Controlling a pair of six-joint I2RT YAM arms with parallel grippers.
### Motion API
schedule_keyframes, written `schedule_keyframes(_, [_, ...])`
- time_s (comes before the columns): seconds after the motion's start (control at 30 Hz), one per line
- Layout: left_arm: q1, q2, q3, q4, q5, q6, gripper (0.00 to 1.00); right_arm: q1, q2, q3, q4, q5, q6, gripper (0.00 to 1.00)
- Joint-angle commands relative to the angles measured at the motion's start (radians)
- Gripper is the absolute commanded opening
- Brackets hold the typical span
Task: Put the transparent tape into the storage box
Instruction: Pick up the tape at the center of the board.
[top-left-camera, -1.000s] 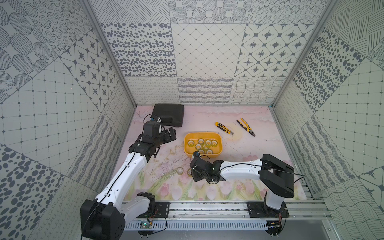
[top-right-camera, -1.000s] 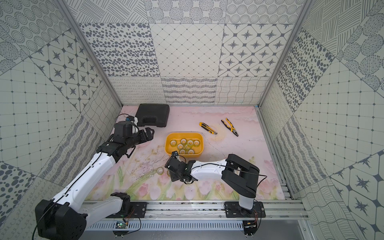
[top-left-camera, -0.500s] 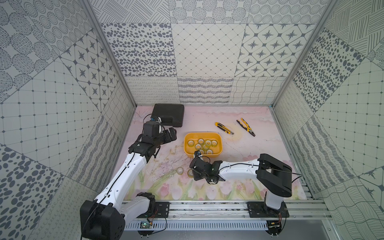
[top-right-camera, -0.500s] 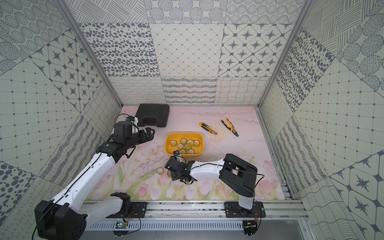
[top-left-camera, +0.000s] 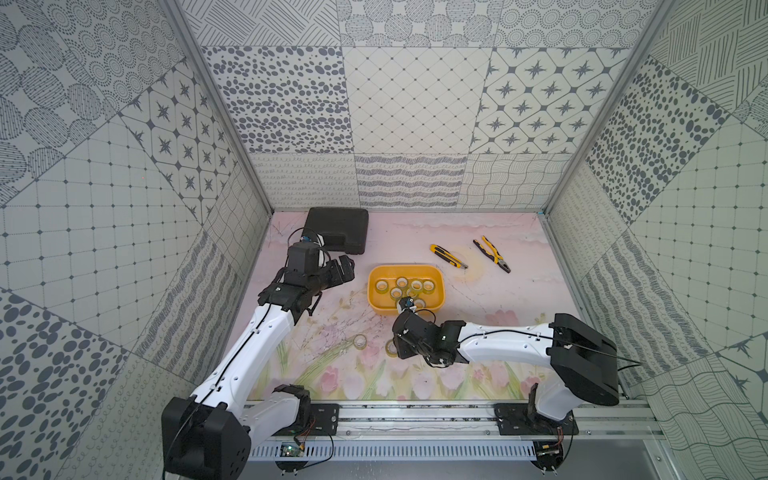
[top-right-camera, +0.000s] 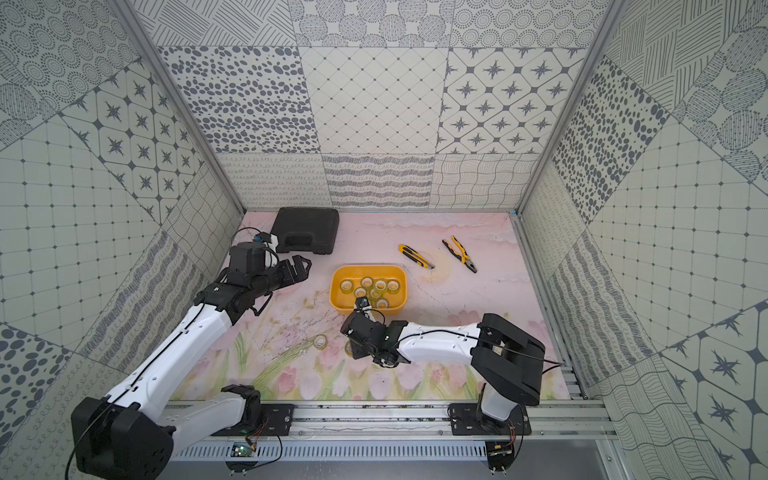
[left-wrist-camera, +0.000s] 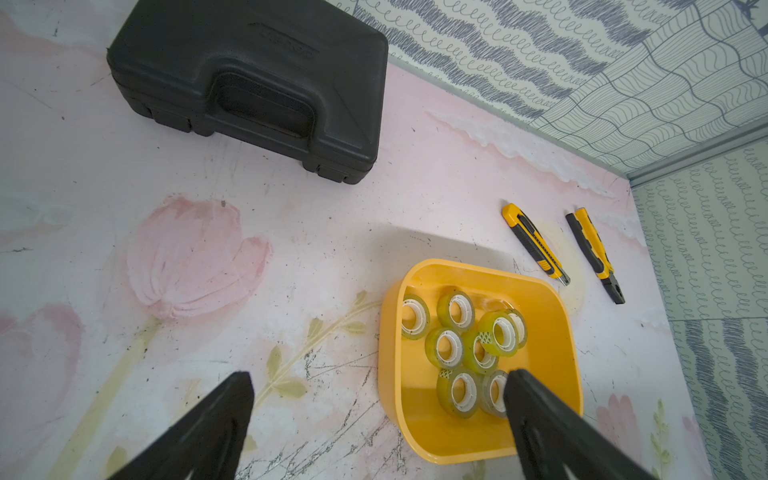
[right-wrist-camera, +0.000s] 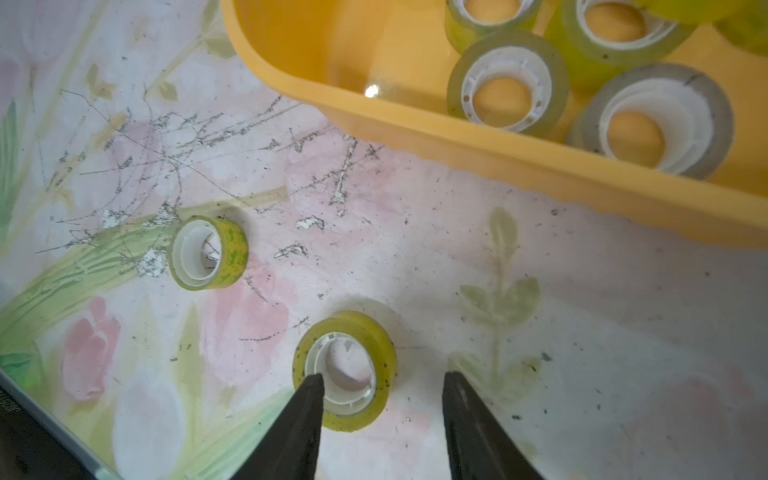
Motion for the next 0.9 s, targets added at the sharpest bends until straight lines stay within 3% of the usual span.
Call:
schedule_keyframes(0.0, [0.002,0.003,0.005,0.022,0.015,0.004,0.99,-0.004,0.038,0.049,0.019,-0.020,-0.029,0.50])
schedule_keyframes(0.47, [0.002,-0.005,0.005,0.023,0.024,0.001,0.99,-0.032,0.155,0.088,-0.004,-0.038,-0.031,0.50])
schedule_keyframes(0.87, [0.002,-0.003,0.007,0.026,0.036,-0.001,0.99,-0.029,0.066,-0.012,-0.022,-0.020,0.010,0.49])
